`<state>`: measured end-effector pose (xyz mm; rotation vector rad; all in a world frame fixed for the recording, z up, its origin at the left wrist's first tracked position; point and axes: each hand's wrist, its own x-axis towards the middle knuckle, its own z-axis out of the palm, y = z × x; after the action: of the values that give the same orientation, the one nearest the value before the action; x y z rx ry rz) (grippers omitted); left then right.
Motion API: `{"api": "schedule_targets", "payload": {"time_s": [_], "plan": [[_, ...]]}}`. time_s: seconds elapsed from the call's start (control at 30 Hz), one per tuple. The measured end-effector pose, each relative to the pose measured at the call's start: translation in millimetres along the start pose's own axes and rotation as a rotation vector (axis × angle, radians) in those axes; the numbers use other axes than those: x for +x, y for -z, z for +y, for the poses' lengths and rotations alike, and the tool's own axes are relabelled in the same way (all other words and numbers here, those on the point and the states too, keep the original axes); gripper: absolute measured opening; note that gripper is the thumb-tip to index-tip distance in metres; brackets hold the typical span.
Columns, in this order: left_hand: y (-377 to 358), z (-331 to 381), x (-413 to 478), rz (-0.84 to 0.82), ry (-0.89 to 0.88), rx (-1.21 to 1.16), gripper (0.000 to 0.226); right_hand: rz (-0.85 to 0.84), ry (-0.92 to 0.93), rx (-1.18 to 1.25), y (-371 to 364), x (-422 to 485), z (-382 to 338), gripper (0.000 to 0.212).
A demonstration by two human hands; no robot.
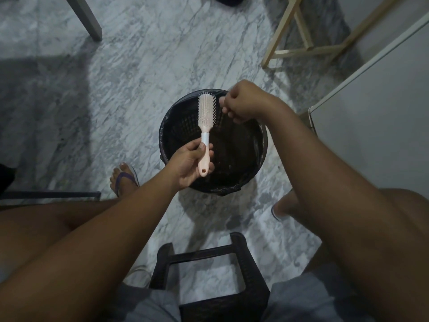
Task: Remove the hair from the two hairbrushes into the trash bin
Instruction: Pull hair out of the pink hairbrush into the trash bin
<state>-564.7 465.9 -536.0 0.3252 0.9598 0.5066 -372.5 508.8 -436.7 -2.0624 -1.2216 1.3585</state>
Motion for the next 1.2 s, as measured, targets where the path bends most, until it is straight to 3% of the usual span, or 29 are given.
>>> {"api": "schedule_targets", "payload": {"time_s": [0.2, 0.3, 0.37, 0.43, 0.53, 0.6, 0.7, 0.9, 1.2], "plan": [[4, 3, -3, 0.002, 0.002, 0.002, 0.031, 0.189, -0.013, -0.133, -6, 16, 20, 0.033], [8, 4, -4, 0.010, 0.003, 0.020, 0.035, 0.438, -0.091, 0.381, -12, 23, 33, 0.026], [11, 4, -4, 0.004, 0.007, 0.022, 0.034, 0.557, -0.134, 0.548, -13, 23, 38, 0.022], [11, 3, -4, -0.003, 0.007, 0.019, 0.030, 0.480, -0.147, 0.471, -17, 22, 42, 0.022], [7, 3, -3, -0.010, 0.005, 0.018, 0.023, 0.097, -0.159, 0.297, -30, 13, 43, 0.023], [3, 3, -3, -0.012, 0.004, 0.018, 0.022, -0.051, -0.056, 0.126, -36, 12, 46, 0.037], [2, 3, -2, 0.003, -0.004, 0.043, 0.025, -0.016, 0.085, -0.042, -41, 15, 44, 0.034], [2, 6, 1, 0.032, -0.031, 0.074, 0.019, 0.078, 0.098, -0.263, -45, 16, 37, 0.028], [-9, 12, 3, 0.052, -0.070, 0.051, 0.017, 0.091, 0.130, -0.294, -23, 10, 26, 0.036]]}}
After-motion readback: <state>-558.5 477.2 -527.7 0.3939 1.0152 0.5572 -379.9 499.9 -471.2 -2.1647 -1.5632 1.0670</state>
